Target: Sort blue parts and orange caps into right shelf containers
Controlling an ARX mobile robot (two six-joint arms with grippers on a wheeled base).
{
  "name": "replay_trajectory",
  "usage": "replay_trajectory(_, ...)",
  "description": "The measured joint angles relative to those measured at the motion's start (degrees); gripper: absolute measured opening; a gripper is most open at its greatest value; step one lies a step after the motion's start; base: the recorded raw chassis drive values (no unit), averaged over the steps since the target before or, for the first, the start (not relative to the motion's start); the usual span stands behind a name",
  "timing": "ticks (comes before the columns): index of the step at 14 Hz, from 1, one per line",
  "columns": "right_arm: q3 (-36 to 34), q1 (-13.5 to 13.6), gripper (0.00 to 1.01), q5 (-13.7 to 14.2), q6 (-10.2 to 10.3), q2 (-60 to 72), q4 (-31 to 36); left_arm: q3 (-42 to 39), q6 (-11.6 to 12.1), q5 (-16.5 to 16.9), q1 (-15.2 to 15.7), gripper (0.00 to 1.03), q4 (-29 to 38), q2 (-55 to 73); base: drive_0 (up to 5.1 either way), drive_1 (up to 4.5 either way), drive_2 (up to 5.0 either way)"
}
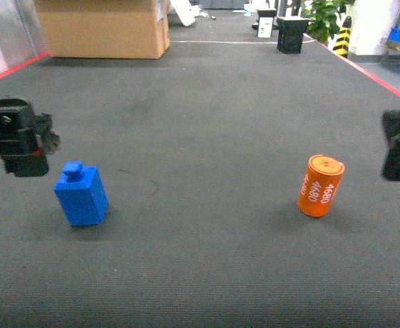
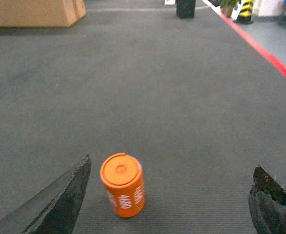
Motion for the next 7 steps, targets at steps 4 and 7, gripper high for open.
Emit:
replay_trajectory(4, 14.38, 2.62, 0.98, -0.07, 1.53, 17.42, -2.10, 9.40, -2.32, 1.20, -2.34, 0.98, 1.68, 18.40, 0.0, 0.00, 0.0)
replay_trajectory(7, 16.63, 2.86, 0.98, 0.09, 2.01, 19.28, -2.29, 11.76, -2.78, 1.40, -2.58, 0.98, 1.57, 21.11, 0.0, 0.00, 0.0)
